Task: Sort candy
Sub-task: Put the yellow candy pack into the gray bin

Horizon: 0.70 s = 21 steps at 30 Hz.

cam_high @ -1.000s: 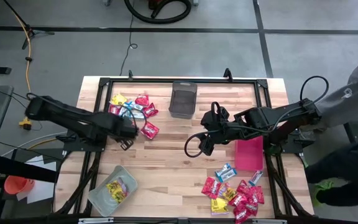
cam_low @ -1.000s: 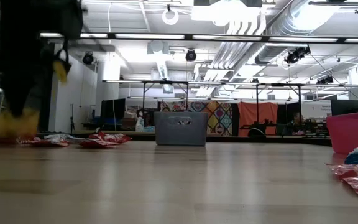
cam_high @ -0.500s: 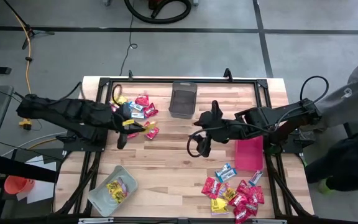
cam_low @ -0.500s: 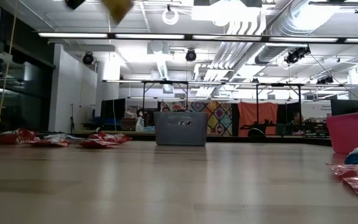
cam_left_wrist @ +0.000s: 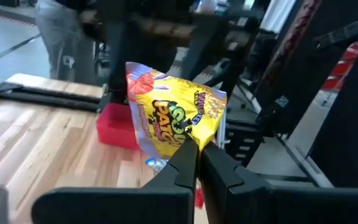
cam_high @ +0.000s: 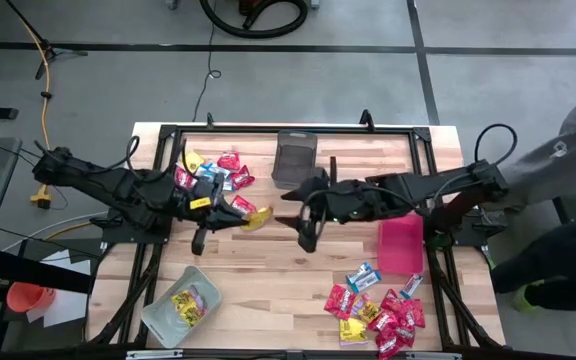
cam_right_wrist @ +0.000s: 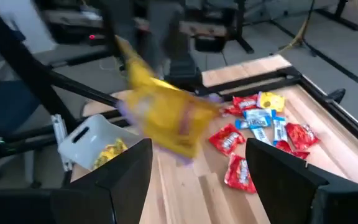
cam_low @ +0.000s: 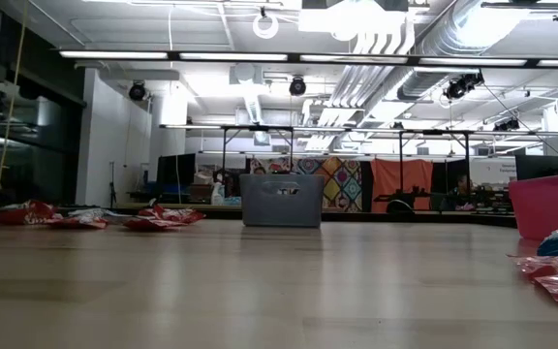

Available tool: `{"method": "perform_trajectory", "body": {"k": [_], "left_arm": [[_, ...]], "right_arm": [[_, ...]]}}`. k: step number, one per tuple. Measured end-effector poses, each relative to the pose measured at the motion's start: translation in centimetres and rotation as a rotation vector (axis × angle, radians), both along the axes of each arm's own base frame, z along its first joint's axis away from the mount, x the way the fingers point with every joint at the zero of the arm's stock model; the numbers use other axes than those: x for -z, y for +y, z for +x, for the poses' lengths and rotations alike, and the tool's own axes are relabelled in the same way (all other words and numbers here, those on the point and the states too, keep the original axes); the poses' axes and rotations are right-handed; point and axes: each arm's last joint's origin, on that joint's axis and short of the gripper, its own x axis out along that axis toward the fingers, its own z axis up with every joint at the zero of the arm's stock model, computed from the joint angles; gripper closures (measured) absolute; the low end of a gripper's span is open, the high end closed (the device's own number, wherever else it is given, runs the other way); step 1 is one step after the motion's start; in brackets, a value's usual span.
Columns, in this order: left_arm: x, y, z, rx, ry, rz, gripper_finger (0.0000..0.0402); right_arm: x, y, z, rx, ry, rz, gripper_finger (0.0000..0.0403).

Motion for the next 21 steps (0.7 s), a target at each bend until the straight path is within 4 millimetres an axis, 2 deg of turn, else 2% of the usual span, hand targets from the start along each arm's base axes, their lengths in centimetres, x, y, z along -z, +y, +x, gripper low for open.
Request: {"method": "perform_trajectory", "body": {"k": [7,14,21], "left_arm": [[0.2,-0.3,0.4,0.008,0.005,0.017,0.0401],[0.1,-0.3,0.7,0.0,-0.025,0.03,0.0401],[0.2,-0.5,1.5,-0.015,-0.052,0.074,0.0401]], "right_arm": [[0.0,0.1,1.5,-0.189,-0.071,0.095,0.0148],[0.0,0.1,1.6,-0.179,-0.077,0.098,0.0148],[0.9,0.1,2.5,-0.172,-0.065,0.097,0.0154]]}}
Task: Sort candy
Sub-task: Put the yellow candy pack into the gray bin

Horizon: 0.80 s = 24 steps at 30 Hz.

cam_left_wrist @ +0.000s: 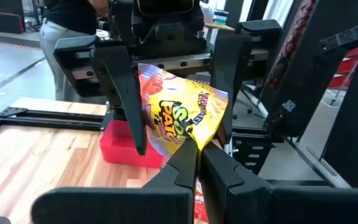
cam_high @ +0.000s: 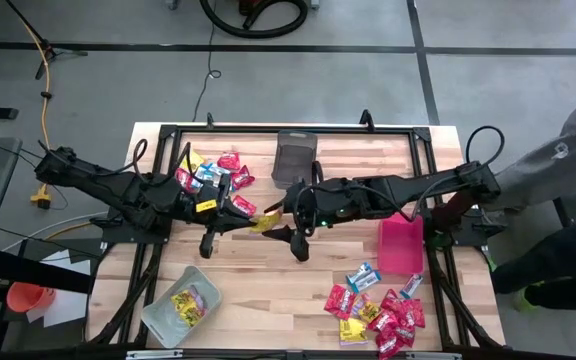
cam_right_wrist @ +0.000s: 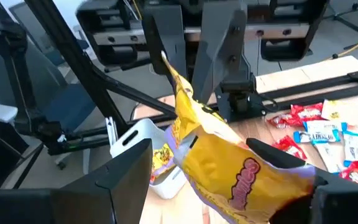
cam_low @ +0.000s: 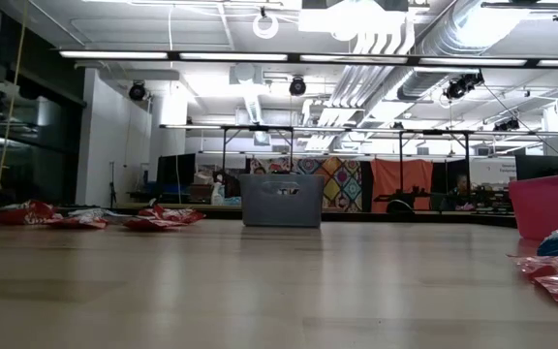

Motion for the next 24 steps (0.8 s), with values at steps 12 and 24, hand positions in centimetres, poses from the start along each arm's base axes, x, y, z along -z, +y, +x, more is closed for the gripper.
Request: {"method": "perform_trajectory", "body": {"k": [12,24], "left_arm": [[0.15,0.03,0.13,-0.028,0.009,0.0,0.0392],[0.16,0.1,0.13,-0.048,0.009,0.01,0.0371]], "right_arm": [[0.14,0.02,0.06,0.002,0.007,-0.003,0.0288],[0.14,0.05,0.06,-0.025,0.009,0.008,0.033]]}}
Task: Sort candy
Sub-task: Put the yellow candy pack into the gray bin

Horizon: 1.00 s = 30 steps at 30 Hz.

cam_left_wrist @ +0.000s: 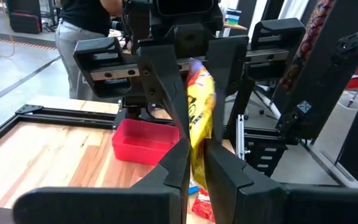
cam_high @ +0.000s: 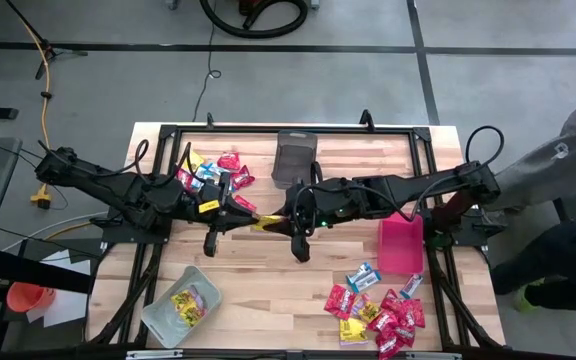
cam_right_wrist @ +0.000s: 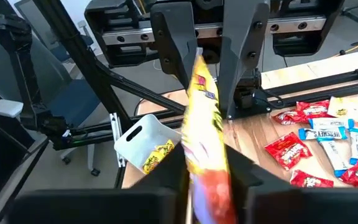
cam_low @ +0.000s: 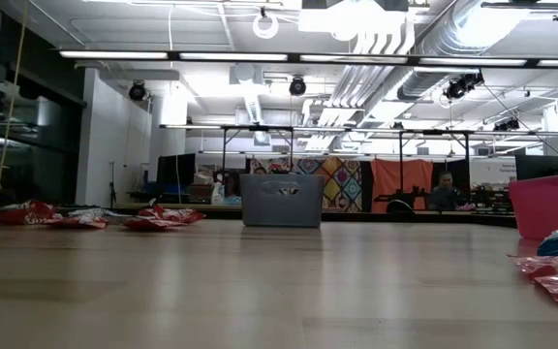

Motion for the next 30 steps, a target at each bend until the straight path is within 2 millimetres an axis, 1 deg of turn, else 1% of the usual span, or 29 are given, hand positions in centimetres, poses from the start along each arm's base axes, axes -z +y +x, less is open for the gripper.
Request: {"method": "perform_trajectory", "body": {"k": [6,11,13,16,18,20,22,24,26,30], "left_arm": [[0.0,0.0,0.0,-0.005,0.001,0.008,0.0398],[0.3,0.2,-0.3,-0.031,0.034,0.018,0.04],[0.3,0.5,-0.9,-0.055,0.065,0.02,0.0401],[0.5,1.0,-2.3,-0.066,0.133,-0.016,0.0401],[0.6,1.2,-3.5,-0.037,0.184,-0.08,0.0401],[0.9,1.0,-5.0,0.025,0.274,-0.172,0.0401],[1.5,0.5,-6.2,0.092,0.388,-0.276,0.0401],[2.2,-0.4,-7.2,0.145,0.512,-0.351,0.0401],[2.9,-1.8,-8.1,0.184,0.644,-0.408,0.0401],[5.1,-5.1,-9.7,0.206,0.884,-0.443,0.0401]], "right_arm": [[-0.2,-0.3,0.1,0.036,-0.009,0.067,0.0244],[-0.5,-0.3,0.0,0.025,-0.029,0.033,0.0178],[-0.9,-0.3,-0.1,0.016,-0.034,0.004,0.0157],[-1.8,-0.9,-0.5,0.038,-0.017,-0.024,0.0137],[-2.3,-1.4,-0.9,0.058,0.017,-0.042,0.013],[-2.5,-1.8,-1.1,0.073,0.047,-0.05,0.0128],[-2.6,-2.1,-1.4,0.083,0.078,-0.058,0.0128],[-2.6,-2.2,-1.5,0.083,0.093,-0.061,0.0127],[-2.4,-2.2,-1.5,0.083,0.109,-0.064,0.0128],[-2.1,-2.3,-1.6,0.082,0.144,-0.072,0.0128]]}}
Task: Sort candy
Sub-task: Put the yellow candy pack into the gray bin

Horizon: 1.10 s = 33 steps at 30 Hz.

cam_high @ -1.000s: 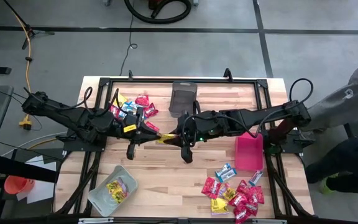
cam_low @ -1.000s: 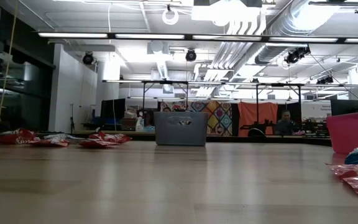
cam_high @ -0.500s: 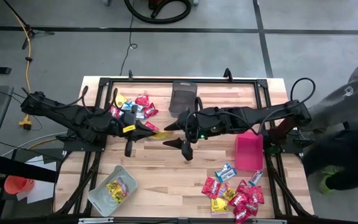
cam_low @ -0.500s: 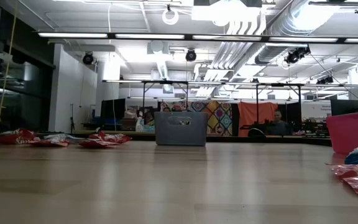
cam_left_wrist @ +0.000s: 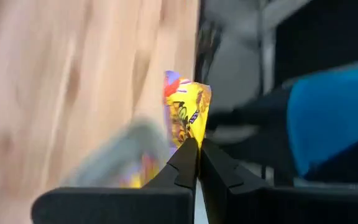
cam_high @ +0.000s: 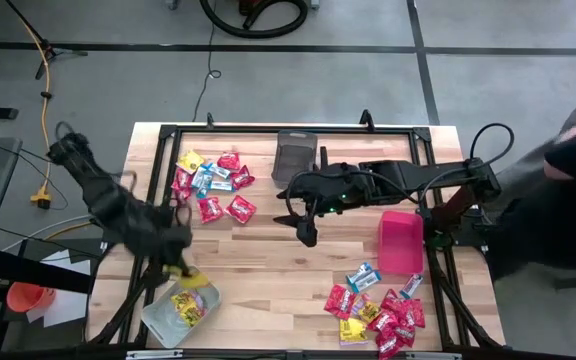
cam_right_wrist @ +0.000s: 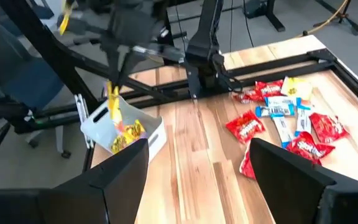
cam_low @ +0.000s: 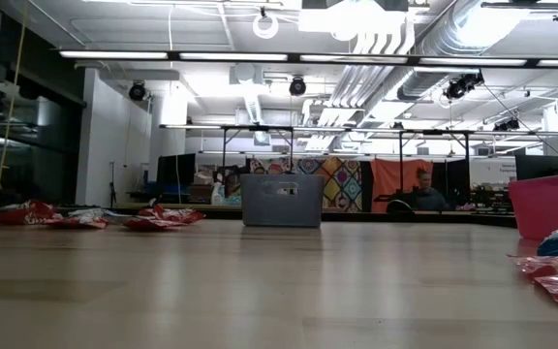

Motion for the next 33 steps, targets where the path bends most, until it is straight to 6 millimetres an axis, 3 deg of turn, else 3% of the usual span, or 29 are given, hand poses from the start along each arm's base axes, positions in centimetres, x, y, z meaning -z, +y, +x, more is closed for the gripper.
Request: {"method": "perform_trajectory", "body": {"k": [5,9,15,23,28,33], "left_arm": [[4.0,-4.1,-1.4,0.025,0.182,0.031,0.0401],[7.2,-5.4,-1.7,-0.056,0.273,0.118,0.0401],[8.4,-6.2,-1.0,-0.066,0.255,0.17,0.0379],[7.1,-5.7,-1.6,-0.029,0.266,0.098,0.0284],[3.0,-4.2,-1.1,-0.098,0.03,0.048,0.0235],[-0.9,-0.9,0.1,-0.264,-0.259,0.136,0.0215]], "right_arm": [[0.2,0.0,-0.1,-0.001,0.024,-0.005,0.0127],[0.2,0.0,-0.1,-0.004,0.025,-0.005,0.0128],[0.2,-0.2,-0.1,0.002,0.025,-0.004,0.0128],[0.2,-0.2,-0.1,0.002,0.025,-0.005,0.0128],[0.3,-0.2,-0.1,-0.01,0.026,0.001,0.0128],[0.7,-0.1,-0.4,-0.017,0.088,0.05,0.0128]]}}
